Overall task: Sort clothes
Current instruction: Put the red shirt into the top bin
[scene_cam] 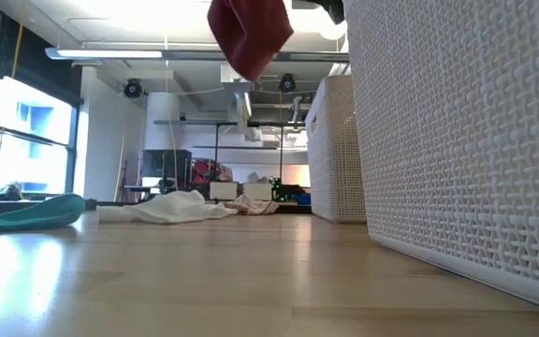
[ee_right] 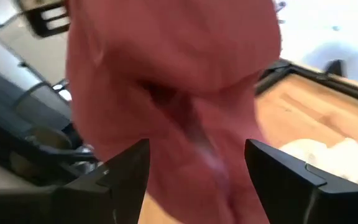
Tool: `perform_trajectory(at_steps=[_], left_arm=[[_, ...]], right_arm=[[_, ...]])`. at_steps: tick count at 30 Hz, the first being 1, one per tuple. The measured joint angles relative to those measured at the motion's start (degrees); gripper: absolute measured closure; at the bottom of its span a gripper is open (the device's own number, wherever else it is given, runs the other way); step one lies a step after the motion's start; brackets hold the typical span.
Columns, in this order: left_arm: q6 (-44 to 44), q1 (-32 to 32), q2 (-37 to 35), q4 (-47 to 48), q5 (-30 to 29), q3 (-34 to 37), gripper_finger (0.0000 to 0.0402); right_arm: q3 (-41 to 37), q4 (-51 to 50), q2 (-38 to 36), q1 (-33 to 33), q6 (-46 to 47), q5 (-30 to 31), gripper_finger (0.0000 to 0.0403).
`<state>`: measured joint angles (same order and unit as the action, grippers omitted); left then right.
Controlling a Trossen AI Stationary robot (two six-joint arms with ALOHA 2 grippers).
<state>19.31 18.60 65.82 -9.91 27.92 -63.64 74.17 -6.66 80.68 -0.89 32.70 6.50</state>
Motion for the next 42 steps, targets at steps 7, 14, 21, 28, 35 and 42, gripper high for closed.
perform_trajectory(at_steps=[7, 14, 21, 28, 35, 42], left_arm=[[1.57, -0.33, 0.02, -5.62, -0.04, 0.0, 0.0401], [1.81, -0.31, 0.24, -6.91, -0.09, 0.0, 0.0401], [1.62, -0.31, 0.28, -6.87, -0.18, 0.0, 0.0401], [-0.28, -0.29, 0.28, -6.34, -8.35, 0.0, 0.0395], [-0.39, 1.58, 0.28, -4.69, -9.78, 0.0, 0.0337], [-0.08, 4.61, 0.2, 4.31, -10.19, 0.01, 0.028]], right_arm=[[0.0, 8.4, 2.63, 3.7, -0.8, -0.7, 0.0153], [0.0, 15.27, 5.08, 5.18, -8.29, -0.46, 0.0153], [0.0, 22.95, 8.47, 3.92, -10.72, 1.99, 0.0179], [0.0, 25.51, 11.05, 0.98, -5.78, 1.96, 0.0294], [0.0, 22.2, 4.85, 0.9, -12.08, 10.43, 0.0391], [0.0, -4.58, -10.35, 0.26, -8.4, 36.48, 0.0399]])
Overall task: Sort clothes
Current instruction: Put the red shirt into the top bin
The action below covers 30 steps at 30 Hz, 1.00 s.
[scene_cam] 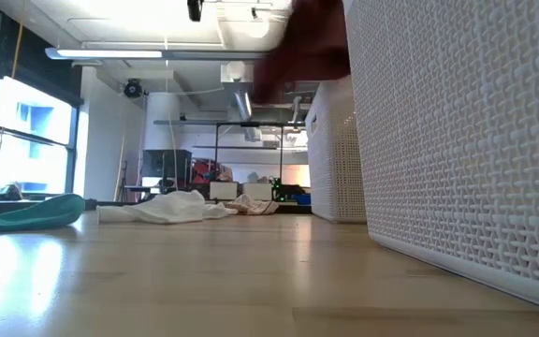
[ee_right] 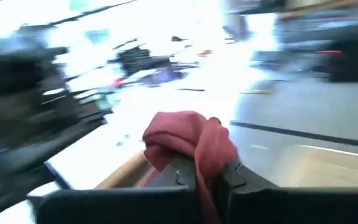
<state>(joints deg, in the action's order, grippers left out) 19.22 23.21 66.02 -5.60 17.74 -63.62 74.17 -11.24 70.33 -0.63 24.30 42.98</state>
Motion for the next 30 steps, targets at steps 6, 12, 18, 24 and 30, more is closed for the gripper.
perform_trajectory(at_steps=[6, 12, 18, 24, 30], left_arm=[[0.04, 1.56, 0.02, 5.51, 0.0, 0.01, 0.0271], [0.04, 1.96, 0.0, 5.37, -0.19, 0.01, 0.0271], [0.06, 1.96, 0.0, 5.37, -0.5, 0.01, 0.0271], [-0.33, 1.94, 0.04, 5.45, -2.35, 0.01, 0.0271], [-0.37, 1.95, 0.31, 5.83, -3.32, 0.01, 0.0271]], right_arm=[[0.0, -27.59, -10.13, -5.23, 12.21, 13.49, 0.0402], [0.0, -48.86, -11.01, -13.68, 22.18, 11.94, 0.0402], [0.0, -63.58, -5.62, -21.63, 28.31, 9.78, 0.0403], [0.0, -65.49, 3.12, -28.06, 17.81, -4.76, 0.0402], [0.0, -63.45, 11.94, -30.8, 8.85, -19.72, 0.0386]])
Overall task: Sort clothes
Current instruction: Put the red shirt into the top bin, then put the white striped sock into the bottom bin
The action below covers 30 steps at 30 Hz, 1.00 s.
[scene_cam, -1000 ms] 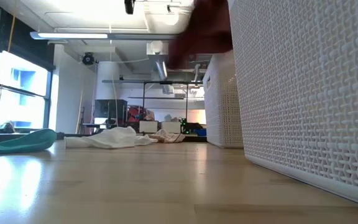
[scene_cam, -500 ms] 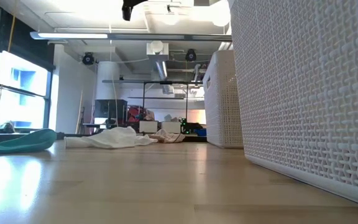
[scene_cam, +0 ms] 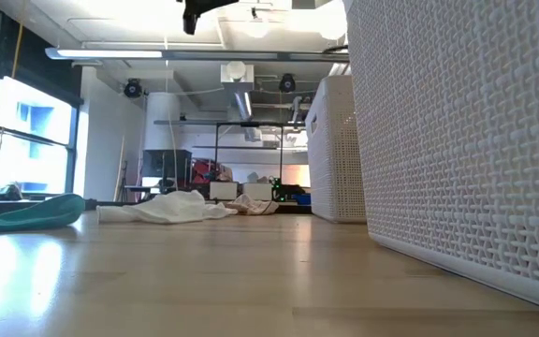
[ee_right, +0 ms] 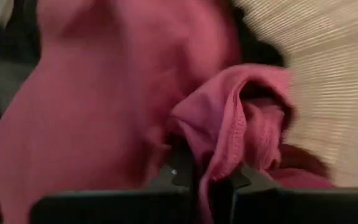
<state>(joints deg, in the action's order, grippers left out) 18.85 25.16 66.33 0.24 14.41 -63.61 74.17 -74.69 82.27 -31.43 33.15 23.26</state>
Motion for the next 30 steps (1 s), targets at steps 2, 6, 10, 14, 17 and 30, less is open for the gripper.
perform_trajectory(at_steps=[2, 6, 10, 14, 17, 30], left_arm=[[0.0, -0.01, 0.04, 0.69, 0.0, 0.0, 0.0271], [0.02, -0.06, 0.04, 3.33, 0.1, 0.0, 0.0271], [0.02, -0.06, 0.04, 6.59, 0.3, 0.0, 0.0271], [-0.53, -0.06, 0.2, 10.94, -0.77, 0.0, 0.0271], [-1.01, -0.1, 1.45, 15.13, -6.57, -0.04, 0.0271], [-5.22, 6.21, 25.83, 21.25, -14.19, 0.0, 0.0271]], right_arm=[[0.0, -0.01, 2.0, -0.47, -1.58, -2.97, 0.0361], [0.0, -0.24, 3.71, -1.86, -3.2, -5.0, 0.0291], [0.0, -2.73, 1.41, -3.14, -0.4, -4.24, 0.0234], [0.0, -2.22, -5.1, -1.91, 5.32, -3.81, 0.0212], [0.0, 0.66, -10.77, 0.97, 9.84, -4.35, 0.021], [0.0, 33.45, -18.42, 27.5, 9.22, 9.62, 0.021]])
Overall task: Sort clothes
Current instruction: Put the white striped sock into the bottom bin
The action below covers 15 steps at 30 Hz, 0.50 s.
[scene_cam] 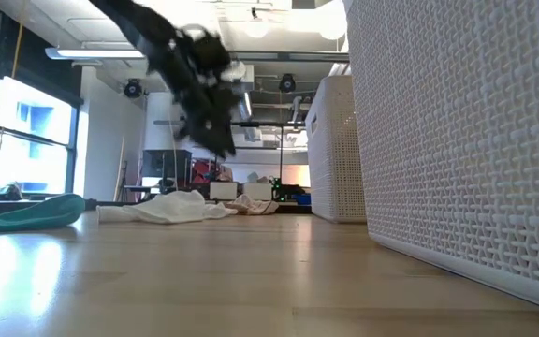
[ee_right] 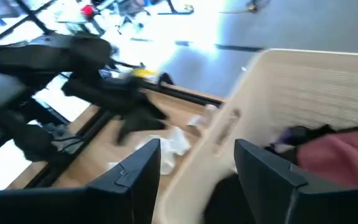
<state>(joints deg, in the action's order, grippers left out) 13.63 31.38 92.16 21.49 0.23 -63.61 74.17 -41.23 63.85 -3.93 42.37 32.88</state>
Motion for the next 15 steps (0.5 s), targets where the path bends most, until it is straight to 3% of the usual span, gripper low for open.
perform_trajectory(at_steps=[7, 15], left_arm=[[2.77, 3.85, 9.54, -5.89, 0.4, 0.02, 0.0253], [4.95, 5.38, 15.69, -11.63, 0.31, 0.02, 0.0211]], right_arm=[[0.0, 2.48, 2.94, 7.39, 1.13, 4.25, 0.021], [0.0, 2.5, 4.46, 9.28, 2.76, 4.5, 0.021]])
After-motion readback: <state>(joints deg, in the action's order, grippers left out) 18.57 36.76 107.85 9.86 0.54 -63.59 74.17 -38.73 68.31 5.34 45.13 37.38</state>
